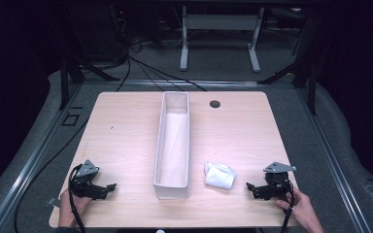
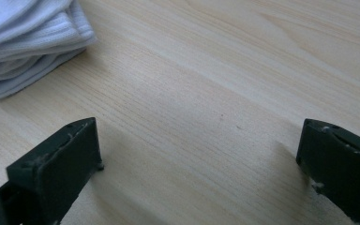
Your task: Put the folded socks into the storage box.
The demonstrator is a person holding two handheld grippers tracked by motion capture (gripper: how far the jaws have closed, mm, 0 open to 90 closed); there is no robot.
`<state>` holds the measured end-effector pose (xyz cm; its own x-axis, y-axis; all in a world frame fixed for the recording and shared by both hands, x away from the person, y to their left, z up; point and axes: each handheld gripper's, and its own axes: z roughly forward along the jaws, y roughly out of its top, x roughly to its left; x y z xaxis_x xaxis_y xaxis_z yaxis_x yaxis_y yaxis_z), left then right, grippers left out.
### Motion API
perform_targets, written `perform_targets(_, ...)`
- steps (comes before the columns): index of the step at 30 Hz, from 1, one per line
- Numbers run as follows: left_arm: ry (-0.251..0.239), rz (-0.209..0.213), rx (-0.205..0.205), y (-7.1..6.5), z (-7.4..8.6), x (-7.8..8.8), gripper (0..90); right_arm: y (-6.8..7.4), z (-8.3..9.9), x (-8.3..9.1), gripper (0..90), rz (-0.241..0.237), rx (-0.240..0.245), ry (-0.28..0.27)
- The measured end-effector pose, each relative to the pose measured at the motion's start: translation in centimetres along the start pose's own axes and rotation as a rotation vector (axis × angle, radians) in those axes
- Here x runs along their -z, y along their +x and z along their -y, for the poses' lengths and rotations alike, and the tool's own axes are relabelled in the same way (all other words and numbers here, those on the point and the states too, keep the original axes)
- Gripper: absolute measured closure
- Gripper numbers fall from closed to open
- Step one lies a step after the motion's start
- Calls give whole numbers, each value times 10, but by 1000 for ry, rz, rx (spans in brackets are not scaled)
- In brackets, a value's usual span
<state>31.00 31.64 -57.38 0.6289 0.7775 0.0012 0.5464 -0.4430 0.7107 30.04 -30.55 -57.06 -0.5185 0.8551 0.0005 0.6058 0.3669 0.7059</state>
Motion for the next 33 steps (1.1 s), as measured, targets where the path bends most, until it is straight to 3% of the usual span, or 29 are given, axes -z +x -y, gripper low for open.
perform_targets(13,0,0,0,0,0,0,0,-4,3,5,1,-26,32,11)
perform_targets(17,-1,0,0,0,0,0,0,-4,3,8,83,-54,63,-1)
perform_targets(24,0,0,1,0,0,0,0,-2,-5,13,38,-63,80,78)
perform_targets(33,0,0,0,0,0,0,0,5,-22,25,13,-39,95,112)
